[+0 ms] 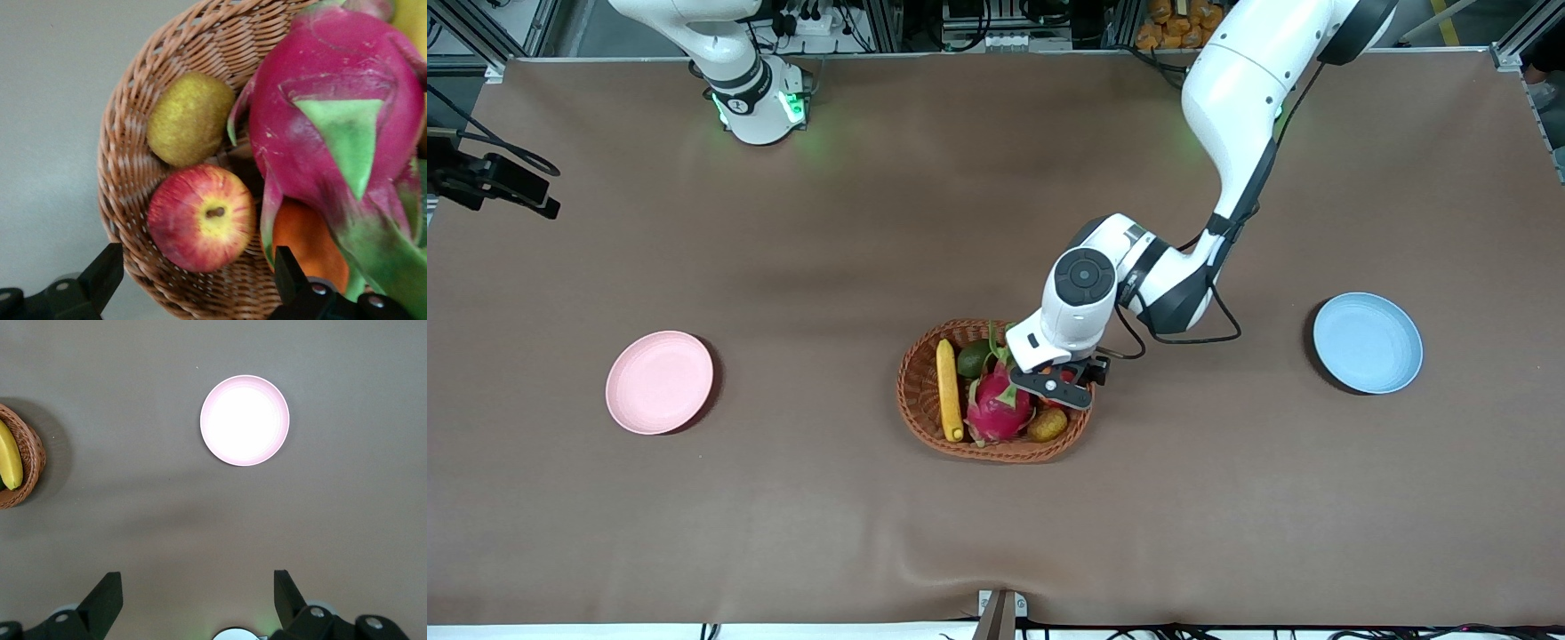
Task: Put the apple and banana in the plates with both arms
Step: 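Lower the left gripper onto the red apple while the right gripper approaches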
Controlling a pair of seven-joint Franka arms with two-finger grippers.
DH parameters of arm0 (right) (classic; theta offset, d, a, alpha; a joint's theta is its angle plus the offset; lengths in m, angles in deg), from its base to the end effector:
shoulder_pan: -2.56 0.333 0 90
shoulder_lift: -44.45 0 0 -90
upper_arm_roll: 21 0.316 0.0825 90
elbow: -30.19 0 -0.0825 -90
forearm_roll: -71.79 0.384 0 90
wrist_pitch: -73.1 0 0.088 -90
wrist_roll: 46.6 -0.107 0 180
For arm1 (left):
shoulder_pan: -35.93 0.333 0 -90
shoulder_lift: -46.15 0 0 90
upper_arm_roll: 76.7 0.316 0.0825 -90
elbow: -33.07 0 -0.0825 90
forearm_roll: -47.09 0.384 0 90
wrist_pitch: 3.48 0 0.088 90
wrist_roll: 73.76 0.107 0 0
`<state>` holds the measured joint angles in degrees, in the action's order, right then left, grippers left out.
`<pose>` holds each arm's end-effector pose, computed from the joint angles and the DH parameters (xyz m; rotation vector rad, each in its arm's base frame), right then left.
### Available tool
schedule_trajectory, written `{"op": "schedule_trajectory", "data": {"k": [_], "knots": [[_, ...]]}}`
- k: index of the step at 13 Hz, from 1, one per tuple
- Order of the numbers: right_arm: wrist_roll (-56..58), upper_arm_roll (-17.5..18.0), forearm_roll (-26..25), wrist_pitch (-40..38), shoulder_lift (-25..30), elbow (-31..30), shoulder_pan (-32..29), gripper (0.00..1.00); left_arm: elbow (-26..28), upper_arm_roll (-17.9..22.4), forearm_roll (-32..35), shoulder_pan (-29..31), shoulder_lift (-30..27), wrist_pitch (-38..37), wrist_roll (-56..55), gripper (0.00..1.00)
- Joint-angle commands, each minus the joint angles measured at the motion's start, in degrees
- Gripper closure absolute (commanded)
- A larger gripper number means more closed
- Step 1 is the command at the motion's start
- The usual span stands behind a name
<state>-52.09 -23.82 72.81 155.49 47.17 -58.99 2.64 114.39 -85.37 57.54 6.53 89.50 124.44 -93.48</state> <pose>0.5253 -0.0237 0.6456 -3.1134 0.2211 0.1117 0.5948 -0.4306 0.2582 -3.0744 0.5969 -0.1258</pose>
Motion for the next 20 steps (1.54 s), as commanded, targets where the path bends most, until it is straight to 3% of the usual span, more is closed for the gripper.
{"op": "schedule_trajectory", "data": {"k": [1, 6, 12, 15, 17, 20], "knots": [[0.48, 0.27, -0.41, -0.03, 0.97, -0.56, -0.16, 0.0, -1.07, 0.4, 1.67, -0.13, 0.68, 0.66, 1.43, 0.0], [0.22, 0.53, -0.14, -1.09, 0.62, 2.77, 0.19, 0.0, -0.73, 0.49, 1.76, -0.4, 1.3, 2.07, 2.58, 0.0], [-0.13, 0.53, 1.0, -1.18, -0.52, 2.6, 7.05, 0.0, 0.51, 0.67, 1.85, -0.13, 1.47, 3.03, 3.81, 0.0], [0.3, 0.45, 1.44, -0.91, -1.31, 2.69, 6.35, 0.0, 0.24, 0.49, 8.07, -0.48, 2.44, 4.52, 3.9, 0.0], [0.22, 0.45, 1.53, -0.91, -2.1, 2.6, 6.52, 0.0, 0.24, 0.49, 8.09, -0.48, 2.7, 5.32, 4.25, 0.0], [-0.13, 0.36, 7.39, -0.91, -3.5, 2.87, 6.08, 0.0, 0.15, 0.31, 7.91, -1.53, 3.06, 5.41, 3.81, 0.0]]}}
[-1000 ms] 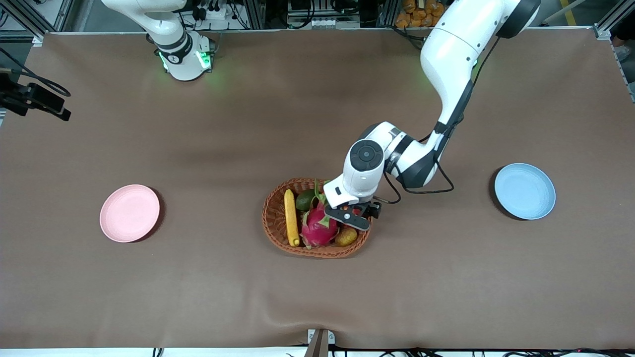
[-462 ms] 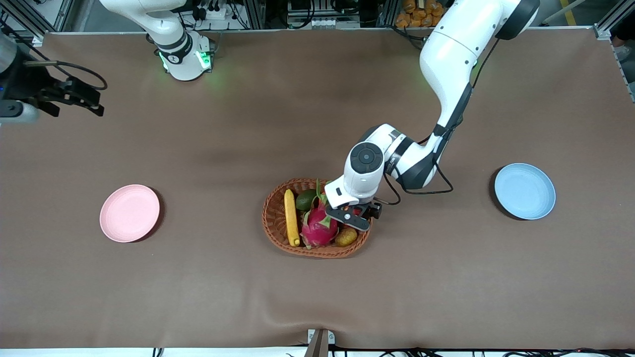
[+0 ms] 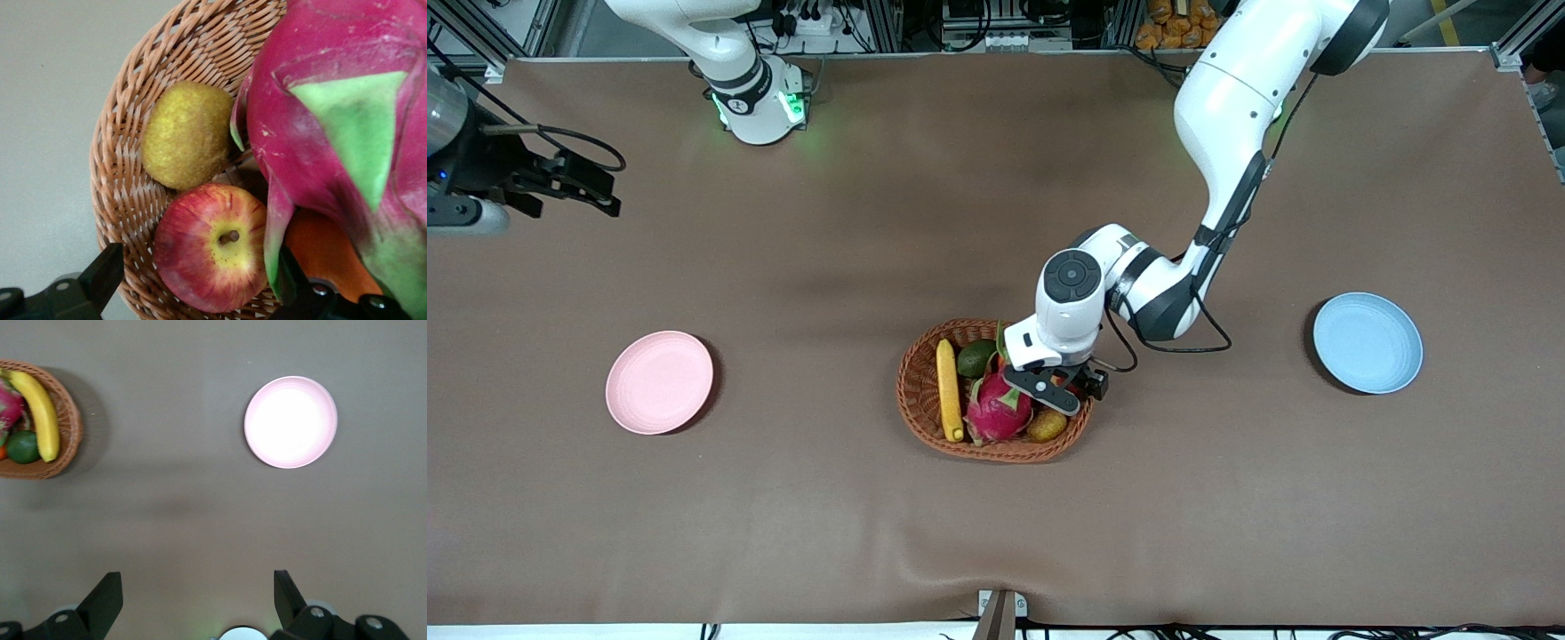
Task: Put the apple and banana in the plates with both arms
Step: 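Lower the left gripper onto the red apple while the right gripper approaches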
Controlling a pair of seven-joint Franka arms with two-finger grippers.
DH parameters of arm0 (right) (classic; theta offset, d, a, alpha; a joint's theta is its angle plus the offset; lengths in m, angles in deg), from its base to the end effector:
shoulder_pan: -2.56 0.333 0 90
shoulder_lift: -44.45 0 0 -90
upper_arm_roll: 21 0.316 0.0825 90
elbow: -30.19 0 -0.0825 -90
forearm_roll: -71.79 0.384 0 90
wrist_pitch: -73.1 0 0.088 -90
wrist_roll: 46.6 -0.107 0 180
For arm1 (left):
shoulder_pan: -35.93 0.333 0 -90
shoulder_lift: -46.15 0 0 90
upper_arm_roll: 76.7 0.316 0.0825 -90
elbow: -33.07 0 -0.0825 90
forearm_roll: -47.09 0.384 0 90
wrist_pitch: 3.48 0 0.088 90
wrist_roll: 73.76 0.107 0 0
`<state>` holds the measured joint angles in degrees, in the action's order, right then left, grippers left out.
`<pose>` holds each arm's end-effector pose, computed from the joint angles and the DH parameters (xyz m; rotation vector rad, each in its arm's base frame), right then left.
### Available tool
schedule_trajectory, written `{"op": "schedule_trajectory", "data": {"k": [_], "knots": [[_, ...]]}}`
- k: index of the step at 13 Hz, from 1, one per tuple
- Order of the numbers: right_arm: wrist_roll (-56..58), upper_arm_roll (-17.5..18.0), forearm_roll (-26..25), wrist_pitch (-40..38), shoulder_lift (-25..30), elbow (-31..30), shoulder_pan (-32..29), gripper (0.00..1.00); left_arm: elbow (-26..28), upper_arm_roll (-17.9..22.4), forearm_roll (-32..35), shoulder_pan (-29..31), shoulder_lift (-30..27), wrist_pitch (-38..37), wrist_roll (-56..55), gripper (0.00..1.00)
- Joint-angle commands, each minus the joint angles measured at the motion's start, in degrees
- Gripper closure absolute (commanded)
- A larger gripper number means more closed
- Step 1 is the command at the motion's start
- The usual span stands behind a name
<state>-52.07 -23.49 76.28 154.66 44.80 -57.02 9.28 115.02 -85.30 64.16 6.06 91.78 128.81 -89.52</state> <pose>0.5351 0.0488 0.6386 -3.0676 0.0210 0.1516 0.5931 -0.4356 0.2316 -2.9563 0.8141 -0.2159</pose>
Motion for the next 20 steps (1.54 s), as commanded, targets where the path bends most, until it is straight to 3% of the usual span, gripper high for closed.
{"op": "schedule_trajectory", "data": {"k": [1, 4, 6, 7, 9, 12, 13, 14, 16, 20], "knots": [[0.02, 0.03, 6.65, -0.17, -2.79, 0.81, -0.39, 0.0, -0.48, 0.25, 1.38, -1.16, 0.78, 1.04, -0.41, 0.0], [0.28, 0.03, 11.77, -0.61, -4.39, 0.81, -0.04, 0.0, -0.48, 0.25, 1.73, -1.33, 1.04, 1.12, -0.41, 0.0], [0.2, 0.03, 11.77, -0.79, -4.39, 0.63, 0.06, 0.0, -0.3, 0.25, 2.09, -0.98, 1.04, 1.12, 0.38, 0.03], [0.19, 0.03, 11.68, -1.31, -4.65, 0.54, -0.03, 0.0, -0.3, 0.34, 2.26, -1.07, 1.48, 1.65, 0.82, 0.12], [0.19, -0.24, 7.66, -3.77, -4.56, 0.81, -1.43, 0.0, -0.3, 0.34, 2.26, -0.89, 2.0, 2.53, 1.0, 0.14], [0.19, 0.2, 7.9, -3.34, -8.84, 1.24, -1.71, 0.0, -0.48, 0.43, 2.18, -0.98, 1.57, 2.44, 0.91, 0.55], [1.33, 0.2, 7.56, -3.86, -9.83, 2.99, -1.44, 0.0, -0.57, 0.43, 2.18, -0.89, 1.13, 2.36, 0.91, 0.6], [3.6, 0.03, 6.77, -4.21, -9.58, 3.09, -1.96, 0.0, -0.57, 0.34, 2.18, -0.81, 0.35, 1.66, 0.91, 0.73], [7.12, -0.24, 6.76, -3.61, -10.18, 3.97, -5.46, 0.0, -0.57, -0.1, 1.83, -0.02, -3.07, -2.54, 1.52, 0.84], [7.49, 0.03, 6.94, 1.48, -12.65, 4.23, -5.14, 0.0, -0.48, -0.1, -1.76, 0.77, -12.38, -13.26, 1.79, 0.89]]}}
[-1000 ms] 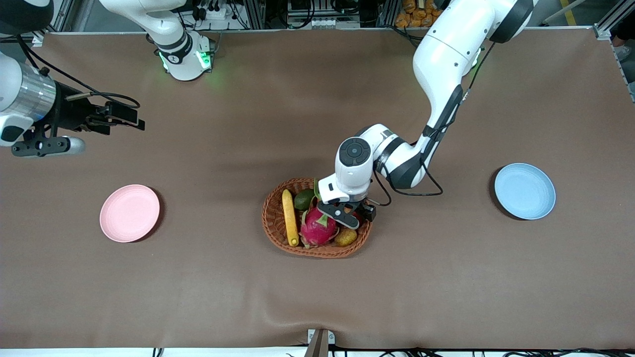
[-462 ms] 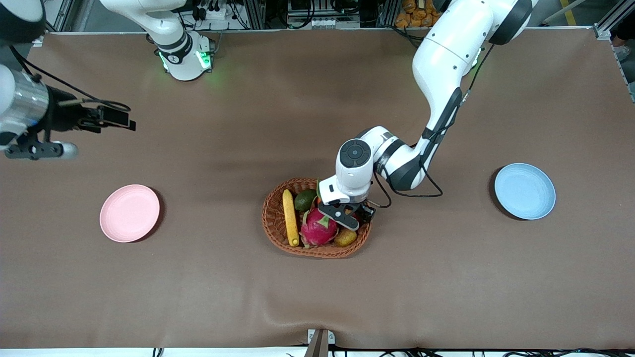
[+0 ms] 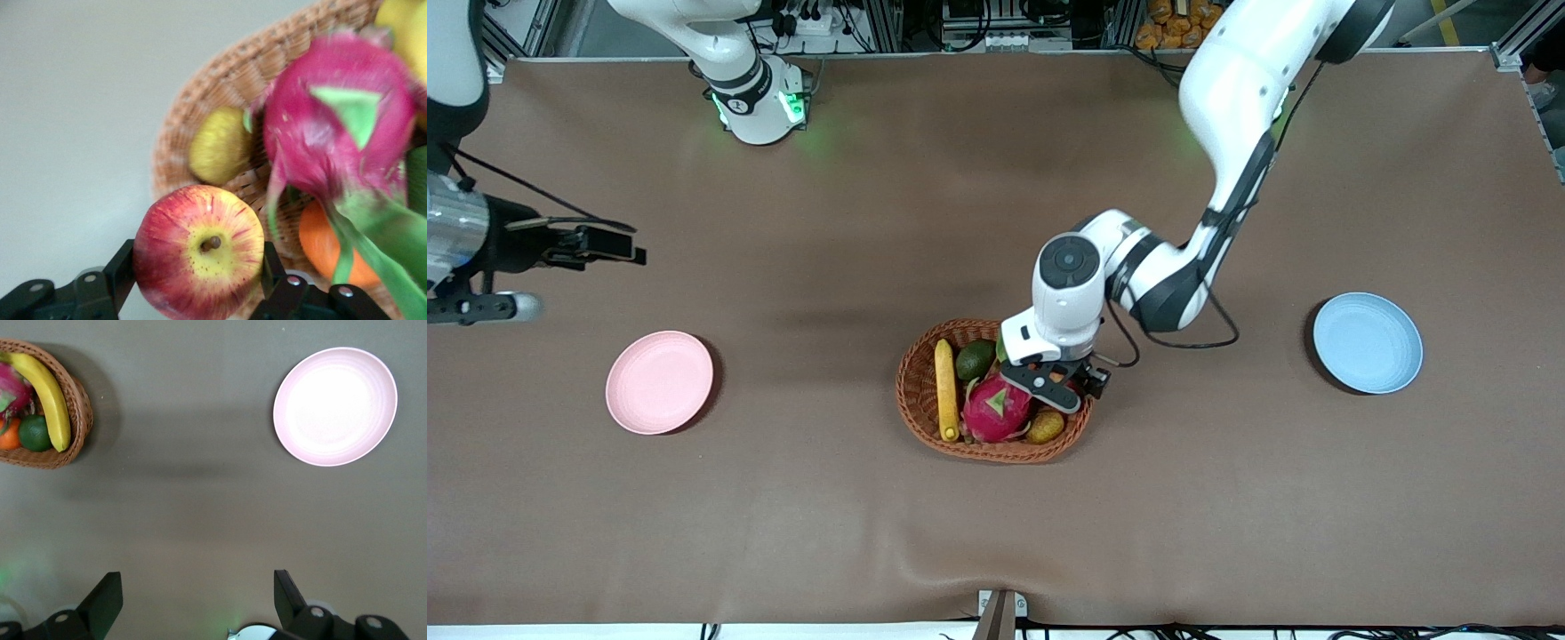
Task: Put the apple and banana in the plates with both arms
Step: 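Lower the left gripper onto the red apple while the right gripper approaches, then carry the apple to the blue plate while the right gripper reaches the banana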
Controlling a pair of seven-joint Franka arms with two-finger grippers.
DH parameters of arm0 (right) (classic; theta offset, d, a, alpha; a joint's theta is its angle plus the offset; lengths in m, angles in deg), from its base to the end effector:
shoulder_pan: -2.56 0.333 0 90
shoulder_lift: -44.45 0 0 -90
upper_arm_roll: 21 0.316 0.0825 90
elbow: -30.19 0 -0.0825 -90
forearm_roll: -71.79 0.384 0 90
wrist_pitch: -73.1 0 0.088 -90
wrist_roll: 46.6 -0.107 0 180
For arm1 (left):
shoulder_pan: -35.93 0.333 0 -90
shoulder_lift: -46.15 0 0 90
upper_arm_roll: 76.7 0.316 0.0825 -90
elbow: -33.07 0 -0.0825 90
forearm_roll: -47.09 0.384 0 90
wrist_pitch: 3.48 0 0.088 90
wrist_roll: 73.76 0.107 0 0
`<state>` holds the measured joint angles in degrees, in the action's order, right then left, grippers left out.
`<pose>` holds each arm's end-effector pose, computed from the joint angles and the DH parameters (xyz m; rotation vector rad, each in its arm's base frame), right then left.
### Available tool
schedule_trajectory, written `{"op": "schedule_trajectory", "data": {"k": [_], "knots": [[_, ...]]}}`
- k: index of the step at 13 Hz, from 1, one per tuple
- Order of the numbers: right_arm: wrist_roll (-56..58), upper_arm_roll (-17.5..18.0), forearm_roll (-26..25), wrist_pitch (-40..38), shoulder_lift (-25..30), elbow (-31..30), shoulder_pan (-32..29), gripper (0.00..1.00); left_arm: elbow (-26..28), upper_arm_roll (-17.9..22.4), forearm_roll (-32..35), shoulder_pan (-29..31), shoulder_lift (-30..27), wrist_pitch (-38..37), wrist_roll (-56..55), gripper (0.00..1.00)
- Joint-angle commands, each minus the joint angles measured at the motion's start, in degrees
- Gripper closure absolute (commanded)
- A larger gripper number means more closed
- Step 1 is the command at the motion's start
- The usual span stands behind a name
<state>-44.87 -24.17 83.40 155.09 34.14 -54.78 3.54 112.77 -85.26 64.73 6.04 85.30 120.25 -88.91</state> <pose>0.5895 0.0040 0.5539 -2.9226 0.0049 0.3301 0.5989 -0.4304 0.3184 -2.9166 0.7892 -0.2445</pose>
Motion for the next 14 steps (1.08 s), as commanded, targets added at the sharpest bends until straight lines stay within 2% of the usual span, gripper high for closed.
{"op": "schedule_trajectory", "data": {"k": [1, 4, 5, 6, 7, 8, 9, 11, 14], "knots": [[0.38, 0.88, 0.17, 2.98, -2.43, 2.0, 1.83, 0.0, 1.77, -0.14, -4.35, 2.19, -8.28, -7.17, 1.26, 0.89], [3.97, 0.8, 0.08, 7.64, -4.27, 2.0, 6.75, 0.0, 2.03, -0.23, -11.56, 10.96, -12.86, -10.71, 2.14, 0.77], [5.55, 0.88, 0.17, 10.79, -5.58, 2.0, 7.89, 0.0, 2.56, -0.14, -11.75, 12.99, -14.09, -10.97, 2.32, 0.77], [6.43, 0.88, 0.08, 14.13, -6.99, 2.09, 9.47, 0.0, 3.17, -0.23, -11.75, 16.49, -14.97, -12.71, 3.01, 0.65], [6.27, 0.8, 0.0, 18.43, -9.09, 2.43, 10.97, 0.0, 3.96, -0.84, -12.54, 20.01, -15.94, -15.25, 6.33, 0.64], [6.01, 0.88, -0.01, 22.21, -11.11, 2.96, 11.94, 0.0, 5.01, -2.06, -15.07, 23.26, -17.34, -17.98, 8.1, 0.7], [5.74, 0.88, -0.01, 25.64, -13.22, 3.75, 13.08, 0.0, 6.5, -2.25, -15.44, 26.16, -18.48, -19.22, 9.25, 0.72], [4.35, 0.88, 0.08, 30.84, -18.84, 7.78, 13.97, 0.0, 11.58, -3.21, -15.97, 33.19, -19.89, -18.71, 14.15, 0.72], [-4.69, 1.67, 0.17, 37.34, -25.01, 11.13, 15.71, 0.0, 22.04, -3.22, -15.71, 42.6, -22.44, -7.15, 25.4, 0.72]]}}
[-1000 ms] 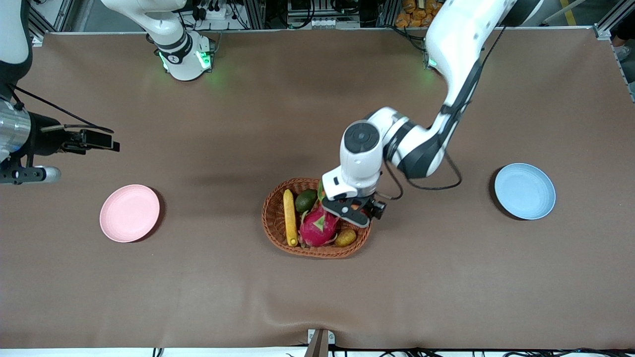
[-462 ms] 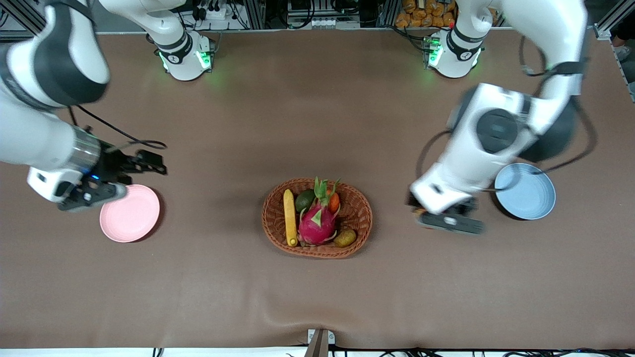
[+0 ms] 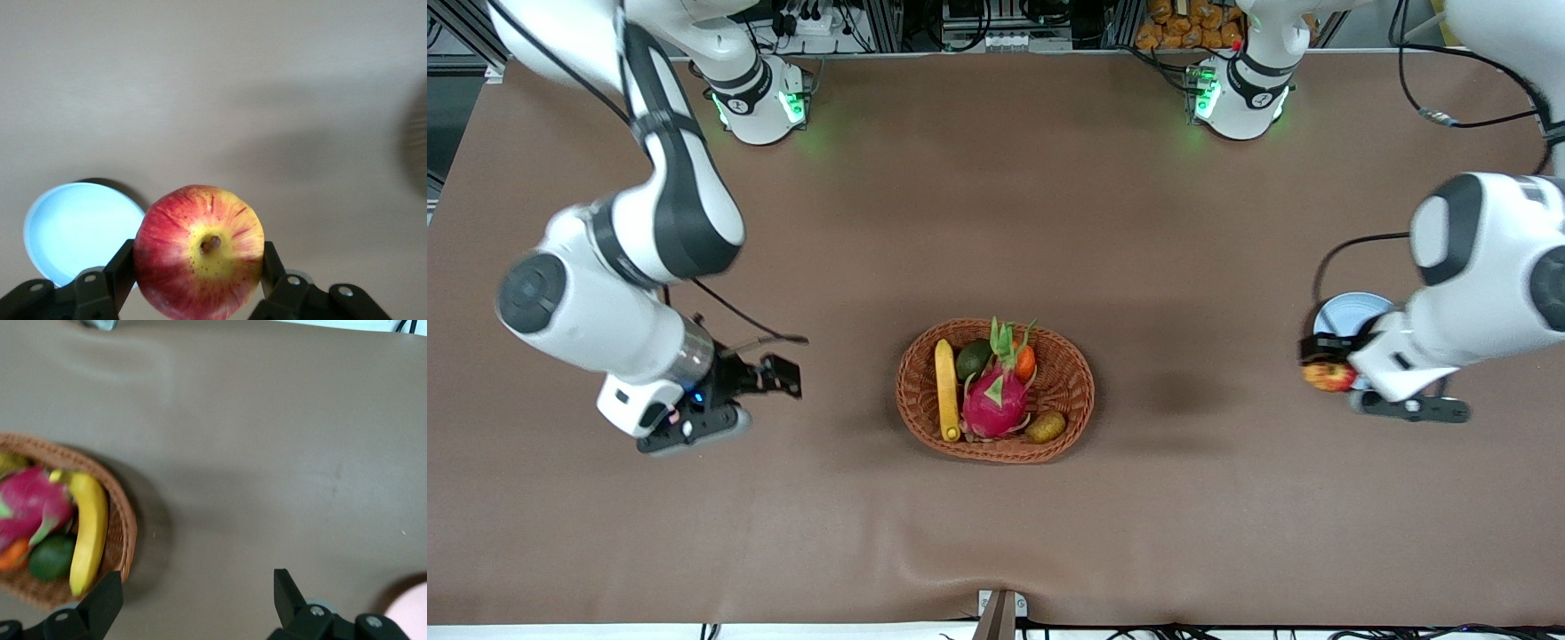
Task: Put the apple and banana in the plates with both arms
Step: 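Carry the apple to the blue plate while the right gripper reaches the banana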
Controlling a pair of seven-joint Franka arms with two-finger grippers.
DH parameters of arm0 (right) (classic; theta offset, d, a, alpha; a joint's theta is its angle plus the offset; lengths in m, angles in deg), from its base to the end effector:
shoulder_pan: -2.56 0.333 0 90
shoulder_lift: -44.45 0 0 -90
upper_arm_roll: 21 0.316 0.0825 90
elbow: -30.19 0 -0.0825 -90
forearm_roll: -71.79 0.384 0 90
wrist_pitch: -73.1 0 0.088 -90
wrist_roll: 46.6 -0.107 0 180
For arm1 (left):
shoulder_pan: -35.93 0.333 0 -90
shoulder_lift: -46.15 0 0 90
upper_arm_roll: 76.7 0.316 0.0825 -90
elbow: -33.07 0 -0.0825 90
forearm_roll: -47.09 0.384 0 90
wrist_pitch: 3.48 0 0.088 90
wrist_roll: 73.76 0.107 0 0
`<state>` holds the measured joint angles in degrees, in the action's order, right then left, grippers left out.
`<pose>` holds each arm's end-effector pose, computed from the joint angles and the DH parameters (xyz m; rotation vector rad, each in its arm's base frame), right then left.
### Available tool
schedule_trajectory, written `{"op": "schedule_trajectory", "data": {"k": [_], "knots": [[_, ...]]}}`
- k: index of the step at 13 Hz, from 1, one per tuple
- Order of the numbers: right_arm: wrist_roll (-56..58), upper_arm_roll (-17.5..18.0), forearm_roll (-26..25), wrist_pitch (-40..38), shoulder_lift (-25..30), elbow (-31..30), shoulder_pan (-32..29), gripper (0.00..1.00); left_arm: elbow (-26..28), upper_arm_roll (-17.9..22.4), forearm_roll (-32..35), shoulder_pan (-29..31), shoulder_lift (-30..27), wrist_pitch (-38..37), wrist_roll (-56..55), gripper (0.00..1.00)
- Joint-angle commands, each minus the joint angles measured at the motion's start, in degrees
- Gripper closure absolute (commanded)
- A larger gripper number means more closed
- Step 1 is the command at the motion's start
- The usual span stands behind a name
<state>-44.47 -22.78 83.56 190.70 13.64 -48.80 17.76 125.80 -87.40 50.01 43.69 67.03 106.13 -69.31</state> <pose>0.7006 0.1831 0.4167 -2.9374 -0.2857 -0.1755 0.6544 -0.0169 0.4112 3.1127 -0.2147 -0.0983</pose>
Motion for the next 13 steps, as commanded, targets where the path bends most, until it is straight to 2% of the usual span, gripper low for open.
{"op": "schedule_trajectory", "data": {"k": [1, 2, 3, 5, 6, 9, 13], "knots": [[-8.87, 0.28, -0.08, 3.76, -5.39, 5.16, 2.81, 0.0, 11.74, -1.08, -0.55, 7.51, -4.26, 9.11, 7.23, 0.72], [-13.08, 0.28, -0.17, 4.57, -6.09, 5.25, 4.13, 0.0, 14.64, -1.08, -0.29, 9.54, -4.52, 10.35, 7.77, 0.72], [-17.3, 0.28, -0.08, 6.58, -7.14, 5.25, 5.36, 0.0, 18.49, -0.99, 0.15, 10.25, -5.48, 14.97, 8.55, 0.72], [-20.93, 0.19, -0.25, 15.26, -9.95, 5.34, 9.13, 0.0, 26.14, -0.99, 3.22, 12.79, -5.67, 24.46, 9.0, 0.72], [-21.47, 0.19, -0.25, 18.43, -11.53, 5.51, 10.63, 0.0, 28.09, -0.99, 4.97, 13.24, -5.49, 27.2, 9.0, 0.72], [-25.15, 0.19, -0.34, 26.09, -15.05, 5.69, 13.19, 0.0, 29.25, -0.99, 6.04, 15.34, -4.79, 27.67, 11.36, 0.71], [-27.18, -0.16, -0.78, 27.16, -19.54, 8.94, 15.39, 0.0, 29.34, -0.99, 7.1, 16.68, -2.42, 28.99, 11.99, 0.71]]}}
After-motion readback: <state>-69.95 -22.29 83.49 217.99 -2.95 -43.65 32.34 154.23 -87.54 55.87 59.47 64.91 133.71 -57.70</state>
